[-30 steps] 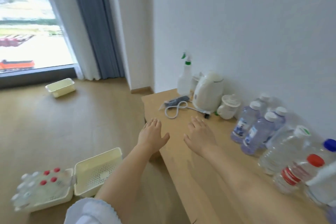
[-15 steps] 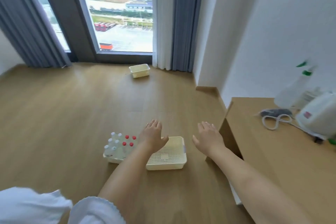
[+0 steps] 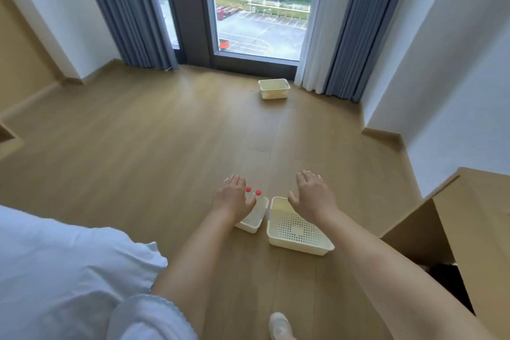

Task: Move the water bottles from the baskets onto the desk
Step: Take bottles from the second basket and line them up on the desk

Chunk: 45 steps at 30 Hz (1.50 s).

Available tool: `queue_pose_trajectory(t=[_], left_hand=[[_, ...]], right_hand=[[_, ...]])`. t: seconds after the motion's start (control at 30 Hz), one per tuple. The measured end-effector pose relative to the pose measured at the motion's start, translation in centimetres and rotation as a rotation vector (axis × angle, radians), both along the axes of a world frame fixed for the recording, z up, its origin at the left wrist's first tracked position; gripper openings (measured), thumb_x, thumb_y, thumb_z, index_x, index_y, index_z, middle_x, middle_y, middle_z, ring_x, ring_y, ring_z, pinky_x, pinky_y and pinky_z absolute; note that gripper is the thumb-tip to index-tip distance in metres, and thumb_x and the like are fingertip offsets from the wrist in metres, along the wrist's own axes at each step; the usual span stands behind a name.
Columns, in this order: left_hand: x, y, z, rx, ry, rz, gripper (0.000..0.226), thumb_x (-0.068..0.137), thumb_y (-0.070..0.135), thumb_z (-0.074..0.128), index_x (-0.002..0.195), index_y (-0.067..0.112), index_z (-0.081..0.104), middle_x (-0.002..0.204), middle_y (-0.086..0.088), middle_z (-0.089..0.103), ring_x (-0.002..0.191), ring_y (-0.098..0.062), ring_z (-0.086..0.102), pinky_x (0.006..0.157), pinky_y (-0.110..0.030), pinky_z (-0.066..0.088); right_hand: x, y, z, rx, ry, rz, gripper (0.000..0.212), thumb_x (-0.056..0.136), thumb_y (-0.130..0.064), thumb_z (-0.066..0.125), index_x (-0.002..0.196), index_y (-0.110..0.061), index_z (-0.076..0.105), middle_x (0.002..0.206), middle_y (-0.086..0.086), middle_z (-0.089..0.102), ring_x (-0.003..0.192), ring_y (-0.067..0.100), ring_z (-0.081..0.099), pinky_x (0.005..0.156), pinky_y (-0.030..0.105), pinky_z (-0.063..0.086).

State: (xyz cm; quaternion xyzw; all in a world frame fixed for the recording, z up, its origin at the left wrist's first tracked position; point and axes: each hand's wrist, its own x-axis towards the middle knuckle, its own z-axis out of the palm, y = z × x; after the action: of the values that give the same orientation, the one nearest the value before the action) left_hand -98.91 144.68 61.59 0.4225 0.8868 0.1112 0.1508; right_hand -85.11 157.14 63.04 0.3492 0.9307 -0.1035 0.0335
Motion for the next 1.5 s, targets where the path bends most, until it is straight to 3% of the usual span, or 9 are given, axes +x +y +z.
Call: queue_pose_trajectory(t=[0.17,0.77,0.93,1.0,1.07,1.13,1.27,1.37,1.5], left_hand=[[-3.6,0.1,-1.4,-0.034,-0.017,0.075,0.061,0.097,0.034,0.041,0.147,0.006,0.022,0.157,-0.008,0.02,0.146,-0.018,0.013,0.116,-0.029,0.011],[-17.2,5.9,-9.9,-0.196,-0.039,0.2,0.059,0.097,0.029,0.037,0.148,0.006,0.018,0.158,-0.008,0.014,0.147,-0.016,0.008,0.117,-0.027,0.004],[-21.0,5.5,-18.7,-0.25,0.006,0.199,0.057,0.098,0.027,0.034,0.148,0.006,0.017,0.158,-0.009,0.014,0.147,-0.017,0.009,0.118,-0.028,0.005],[-21.6,5.6,-23.7,-0.271,-0.009,0.199,0.057,0.098,0.027,0.035,0.148,0.006,0.017,0.158,-0.008,0.015,0.147,-0.017,0.009,0.118,-0.028,0.005],[-21.8,5.9,-29.3,-0.282,-0.041,0.19,0.058,0.097,0.027,0.035,0.148,0.006,0.018,0.158,-0.008,0.015,0.147,-0.018,0.009,0.118,-0.029,0.005],[-22.1,6.6,-34.9,-0.262,-0.068,0.178,0.058,0.097,0.027,0.036,0.148,0.007,0.019,0.158,-0.007,0.016,0.147,-0.017,0.01,0.118,-0.029,0.005],[-23.3,7.8,-45.8,-0.206,-0.121,0.175,0.058,0.096,0.029,0.038,0.148,0.008,0.02,0.157,-0.006,0.018,0.147,-0.016,0.011,0.118,-0.027,0.007],[-25.5,8.3,-53.1,-0.165,-0.13,0.244,0.057,0.096,0.028,0.039,0.146,0.008,0.023,0.156,-0.005,0.021,0.146,-0.016,0.013,0.118,-0.028,0.011],[-28.5,8.4,-60.5,-0.101,-0.2,0.366,0.061,0.096,0.029,0.043,0.148,0.008,0.02,0.157,-0.005,0.019,0.147,-0.016,0.01,0.116,-0.032,0.017]], right_hand=[[-5.1,1.1,-1.9,-0.01,0.001,0.114,0.046,0.094,-0.03,0.043,0.133,-0.006,0.04,0.14,0.012,0.042,0.133,0.027,0.036,0.114,0.034,0.019],[-19.2,9.3,-12.8,-0.083,-0.045,0.292,0.045,0.097,-0.028,0.037,0.138,-0.01,0.035,0.149,0.006,0.033,0.141,0.02,0.026,0.117,0.031,0.012],[-22.5,10.4,-22.0,-0.069,-0.113,0.355,0.053,0.096,-0.025,0.038,0.145,-0.009,0.026,0.156,0.008,0.022,0.145,0.021,0.019,0.119,0.032,0.01],[-23.4,10.4,-26.7,-0.094,-0.145,0.337,0.054,0.093,-0.022,0.045,0.143,-0.007,0.032,0.152,0.011,0.029,0.143,0.025,0.024,0.118,0.034,0.014],[-24.1,10.0,-31.7,-0.138,-0.121,0.326,0.054,0.079,-0.021,0.064,0.128,-0.004,0.052,0.132,0.012,0.053,0.126,0.03,0.049,0.108,0.035,0.035],[-25.2,10.1,-36.9,-0.152,-0.086,0.294,0.053,0.06,-0.021,0.078,0.108,-0.003,0.066,0.109,0.01,0.066,0.101,0.029,0.066,0.084,0.033,0.053],[-27.3,9.7,-47.0,-0.198,0.01,0.358,0.049,0.087,-0.022,0.056,0.132,-0.003,0.049,0.14,0.013,0.047,0.129,0.03,0.045,0.103,0.034,0.037],[-28.9,10.0,-54.0,-0.213,0.073,0.352,0.055,0.093,-0.027,0.048,0.143,-0.008,0.036,0.15,0.007,0.035,0.14,0.022,0.031,0.111,0.03,0.027],[-30.7,10.4,-61.8,-0.322,0.171,0.202,0.06,0.092,-0.032,0.052,0.145,-0.011,0.032,0.15,0.003,0.034,0.139,0.017,0.031,0.11,0.03,0.03]])
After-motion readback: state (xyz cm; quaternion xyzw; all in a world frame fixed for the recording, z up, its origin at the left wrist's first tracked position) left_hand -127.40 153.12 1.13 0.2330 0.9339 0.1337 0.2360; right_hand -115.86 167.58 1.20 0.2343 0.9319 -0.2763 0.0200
